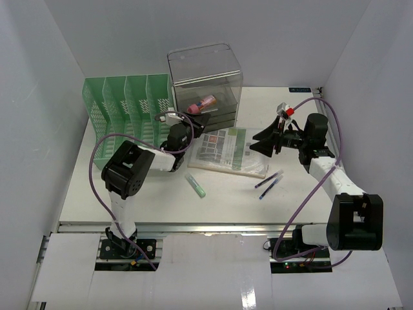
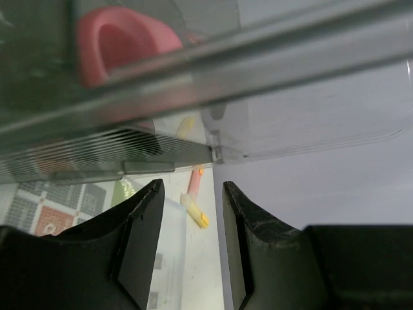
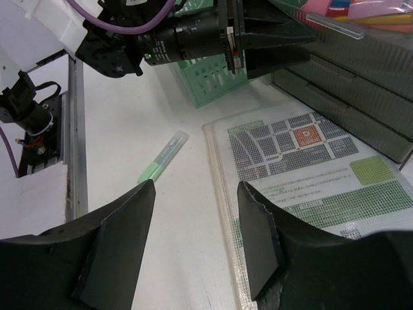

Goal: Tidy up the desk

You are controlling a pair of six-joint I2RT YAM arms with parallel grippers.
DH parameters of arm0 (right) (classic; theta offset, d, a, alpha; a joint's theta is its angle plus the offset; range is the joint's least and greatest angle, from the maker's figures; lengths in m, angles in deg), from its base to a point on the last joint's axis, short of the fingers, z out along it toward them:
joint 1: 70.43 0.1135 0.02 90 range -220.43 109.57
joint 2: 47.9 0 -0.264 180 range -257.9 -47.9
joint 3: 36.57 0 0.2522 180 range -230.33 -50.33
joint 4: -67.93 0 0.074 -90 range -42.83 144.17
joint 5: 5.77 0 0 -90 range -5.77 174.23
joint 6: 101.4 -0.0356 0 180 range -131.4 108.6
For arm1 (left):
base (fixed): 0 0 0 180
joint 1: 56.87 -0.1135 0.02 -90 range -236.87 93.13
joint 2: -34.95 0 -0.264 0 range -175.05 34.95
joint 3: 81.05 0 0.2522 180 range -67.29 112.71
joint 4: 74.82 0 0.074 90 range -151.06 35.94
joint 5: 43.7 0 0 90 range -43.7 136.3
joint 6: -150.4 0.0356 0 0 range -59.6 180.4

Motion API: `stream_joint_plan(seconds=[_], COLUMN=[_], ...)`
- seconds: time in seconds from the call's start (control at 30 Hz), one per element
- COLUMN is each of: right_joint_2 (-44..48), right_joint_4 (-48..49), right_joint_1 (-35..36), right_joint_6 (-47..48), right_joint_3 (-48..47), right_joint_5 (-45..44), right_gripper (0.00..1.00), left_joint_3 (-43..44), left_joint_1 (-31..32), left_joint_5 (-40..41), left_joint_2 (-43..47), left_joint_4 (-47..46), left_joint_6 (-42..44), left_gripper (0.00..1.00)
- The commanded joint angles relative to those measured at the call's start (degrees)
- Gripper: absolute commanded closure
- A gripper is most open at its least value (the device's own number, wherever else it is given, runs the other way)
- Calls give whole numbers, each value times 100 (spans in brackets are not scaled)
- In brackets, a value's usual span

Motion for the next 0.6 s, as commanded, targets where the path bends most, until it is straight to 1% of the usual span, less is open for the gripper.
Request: stream_joint_plan(seconds=[0.0, 0.1, 0.27, 0.37, 0.57], right_joint_2=[172, 202, 257, 266, 299], right_joint_4=[483, 608, 829, 962, 1231], right_joint_1=[-87, -159, -219, -379, -459], right_joint_6=[-331, -480, -682, -804, -1032], right_joint_3=[87, 118, 185, 230, 314], right_joint_5=[219, 262, 338, 386, 452], right_gripper=[39, 39, 39, 39, 39], left_joint_3=[466, 570, 509, 472, 431], left_joint_1=[376, 523, 708, 767, 846], left_joint_5=[830, 1164, 1516, 1680, 2016], left_joint_2=[-94, -129, -120, -83, -63], left_joint_4=[422, 595, 675, 735, 786], left_joint_6=[149, 197, 81, 60, 54], left_gripper=[48, 48, 48, 48, 48])
